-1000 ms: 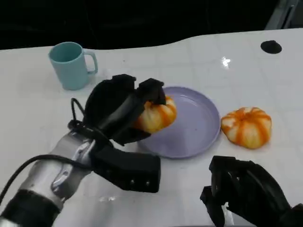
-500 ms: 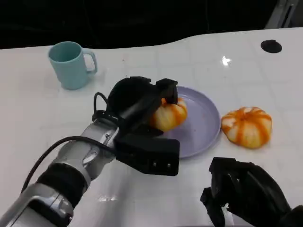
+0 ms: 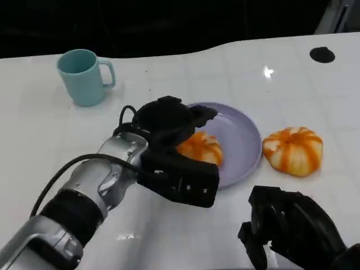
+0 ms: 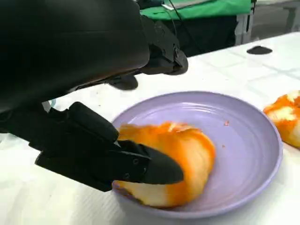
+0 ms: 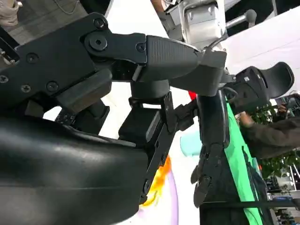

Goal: Grasp the bread from the table and place it into the plate.

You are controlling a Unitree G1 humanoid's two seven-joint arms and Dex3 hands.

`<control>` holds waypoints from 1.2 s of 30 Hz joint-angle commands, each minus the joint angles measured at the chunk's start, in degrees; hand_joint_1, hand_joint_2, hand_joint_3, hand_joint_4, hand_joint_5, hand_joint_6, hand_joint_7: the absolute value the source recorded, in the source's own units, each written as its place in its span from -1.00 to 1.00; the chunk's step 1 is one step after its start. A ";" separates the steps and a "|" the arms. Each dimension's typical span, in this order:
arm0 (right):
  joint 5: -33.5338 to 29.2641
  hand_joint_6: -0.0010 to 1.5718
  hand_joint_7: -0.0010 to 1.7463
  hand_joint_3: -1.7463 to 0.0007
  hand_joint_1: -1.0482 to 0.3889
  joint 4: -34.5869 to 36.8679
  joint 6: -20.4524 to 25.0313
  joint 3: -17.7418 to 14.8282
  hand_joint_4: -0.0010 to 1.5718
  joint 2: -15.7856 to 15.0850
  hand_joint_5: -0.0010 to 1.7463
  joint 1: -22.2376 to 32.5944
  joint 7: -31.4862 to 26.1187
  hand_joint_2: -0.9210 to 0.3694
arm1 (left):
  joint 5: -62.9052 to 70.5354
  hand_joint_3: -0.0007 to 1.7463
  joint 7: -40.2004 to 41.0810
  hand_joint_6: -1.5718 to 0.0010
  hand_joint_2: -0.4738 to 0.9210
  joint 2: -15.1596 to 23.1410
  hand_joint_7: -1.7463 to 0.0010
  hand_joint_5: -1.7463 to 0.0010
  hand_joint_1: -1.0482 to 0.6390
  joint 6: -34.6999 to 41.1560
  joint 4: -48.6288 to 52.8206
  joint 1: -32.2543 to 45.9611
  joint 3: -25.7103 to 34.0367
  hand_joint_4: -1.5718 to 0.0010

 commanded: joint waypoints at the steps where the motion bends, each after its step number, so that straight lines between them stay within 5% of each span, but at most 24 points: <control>1: 0.00 0.32 0.74 0.22 -0.86 -0.65 -0.53 -0.57 0.55 -0.63 0.90 0.37 -0.15 -0.73 | -1.29 -0.53 -2.34 0.84 1.00 2.74 0.98 0.74 -0.81 0.26 -4.44 2.63 0.60 0.97; 12: 0.58 0.30 0.73 0.21 -0.84 -0.88 0.10 -0.53 0.54 -0.47 0.89 0.39 0.05 -0.72 | -12.28 -0.55 -7.24 0.75 1.00 8.39 0.95 0.63 -0.77 -3.96 -20.03 13.01 7.72 0.91; 20: 0.29 0.33 0.74 0.22 -0.85 -1.29 0.41 -0.25 0.56 -0.35 0.89 0.47 -0.58 -0.71 | -31.79 -0.49 -15.52 0.58 1.00 8.31 0.90 0.45 -0.63 -4.12 -32.02 25.06 16.26 0.74; 25: 0.48 0.32 0.74 0.21 -0.84 -1.37 0.49 -0.30 0.56 -0.46 0.89 0.40 -0.42 -0.72 | -45.11 -0.59 -17.18 0.24 1.00 3.71 0.79 -0.12 -0.54 -5.06 -35.10 32.40 20.56 0.66; 26: 0.60 0.32 0.75 0.20 -0.84 -1.35 0.57 -0.32 0.56 -0.47 0.89 0.35 -0.34 -0.71 | -47.64 -0.60 -16.98 0.19 1.00 2.48 0.56 -0.32 -0.51 -5.31 -35.85 34.52 21.38 0.58; 29: 0.55 0.32 0.74 0.19 -0.84 -1.25 0.55 -0.32 0.55 -0.56 0.89 0.24 -0.29 -0.70 | -53.04 -0.57 -16.89 0.42 1.00 -0.07 -0.38 -0.68 -0.50 -4.96 -38.37 39.68 22.94 0.52; 32: 0.21 0.33 0.74 0.18 -0.85 -1.13 0.38 -0.26 0.55 -0.64 0.88 0.18 -0.35 -0.70 | -57.24 -0.52 -17.43 0.46 1.00 -1.50 -0.74 -0.95 -0.48 -3.34 -41.00 43.37 23.90 0.49; 36: 0.23 0.32 0.74 0.18 -0.85 -1.05 0.42 -0.30 0.55 -0.71 0.89 0.18 -0.18 -0.69 | -63.26 -0.48 -19.82 0.43 1.00 -1.83 -0.92 -1.00 -0.51 0.89 -44.75 48.00 24.96 0.23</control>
